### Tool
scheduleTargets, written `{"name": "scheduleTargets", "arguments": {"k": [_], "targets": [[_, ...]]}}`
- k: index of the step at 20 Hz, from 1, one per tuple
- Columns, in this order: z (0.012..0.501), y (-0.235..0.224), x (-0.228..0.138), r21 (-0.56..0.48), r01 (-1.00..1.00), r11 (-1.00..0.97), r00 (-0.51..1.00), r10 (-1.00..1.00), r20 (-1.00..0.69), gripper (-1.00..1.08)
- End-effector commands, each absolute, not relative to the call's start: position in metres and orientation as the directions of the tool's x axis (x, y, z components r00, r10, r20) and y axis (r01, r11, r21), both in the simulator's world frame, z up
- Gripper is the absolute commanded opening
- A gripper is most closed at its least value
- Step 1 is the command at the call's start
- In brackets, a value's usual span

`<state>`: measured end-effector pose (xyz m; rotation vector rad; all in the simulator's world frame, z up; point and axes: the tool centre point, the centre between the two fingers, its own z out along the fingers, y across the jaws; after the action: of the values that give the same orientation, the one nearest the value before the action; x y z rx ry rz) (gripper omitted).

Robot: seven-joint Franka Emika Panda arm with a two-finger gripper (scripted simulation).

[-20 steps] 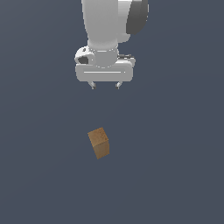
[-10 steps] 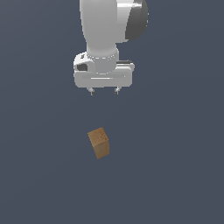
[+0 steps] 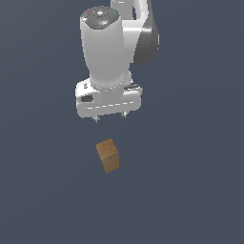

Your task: Pick up the object and move it to a goal position.

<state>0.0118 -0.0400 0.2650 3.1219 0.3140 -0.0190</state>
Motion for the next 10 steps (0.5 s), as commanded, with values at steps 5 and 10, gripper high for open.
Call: {"name": "scheduleTargets", "arguments": {"k": [5, 10], "targets": [[0.231, -0.049, 0.051, 0.003, 0.321, -0.947, 0.947, 0.321, -0.007, 1.0], [0.21, -0.054, 0.07, 0.001, 0.384, -0.923, 0.923, 0.384, -0.004, 1.0]]}}
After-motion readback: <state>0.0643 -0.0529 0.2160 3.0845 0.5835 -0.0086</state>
